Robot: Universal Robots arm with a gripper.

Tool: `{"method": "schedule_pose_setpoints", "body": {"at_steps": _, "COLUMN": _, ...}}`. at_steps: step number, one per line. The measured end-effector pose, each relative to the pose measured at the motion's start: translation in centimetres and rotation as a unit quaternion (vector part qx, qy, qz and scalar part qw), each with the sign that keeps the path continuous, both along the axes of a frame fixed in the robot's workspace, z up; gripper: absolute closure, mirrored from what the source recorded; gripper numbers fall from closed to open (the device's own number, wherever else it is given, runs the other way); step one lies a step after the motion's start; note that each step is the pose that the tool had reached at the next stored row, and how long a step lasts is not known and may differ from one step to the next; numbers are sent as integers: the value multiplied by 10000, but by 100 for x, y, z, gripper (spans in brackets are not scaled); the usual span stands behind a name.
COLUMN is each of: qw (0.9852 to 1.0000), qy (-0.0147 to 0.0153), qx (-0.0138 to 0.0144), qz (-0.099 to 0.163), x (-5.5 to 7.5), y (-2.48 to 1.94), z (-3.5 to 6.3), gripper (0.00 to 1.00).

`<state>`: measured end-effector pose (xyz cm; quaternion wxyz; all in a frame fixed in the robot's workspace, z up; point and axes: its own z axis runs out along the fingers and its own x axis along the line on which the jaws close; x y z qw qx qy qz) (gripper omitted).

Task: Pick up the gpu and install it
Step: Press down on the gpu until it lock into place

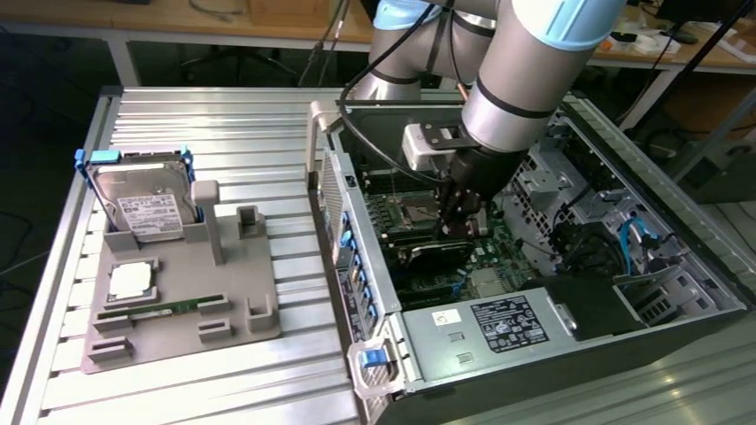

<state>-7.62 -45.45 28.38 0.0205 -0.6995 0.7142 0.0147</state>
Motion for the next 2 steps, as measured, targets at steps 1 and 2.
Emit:
{"method": "schedule_pose_setpoints", "body": {"at_steps": 1, "qw": 10000, "qy": 0, "qx": 0, "qz": 0, "x": 0, "y": 0, "z": 0, "gripper": 89}}
{"method": "schedule_pose_setpoints", "body": {"at_steps": 2, "qw": 10000, "qy": 0, "qx": 0, "qz": 0, "x": 0, "y": 0, "z": 0, "gripper": 89}}
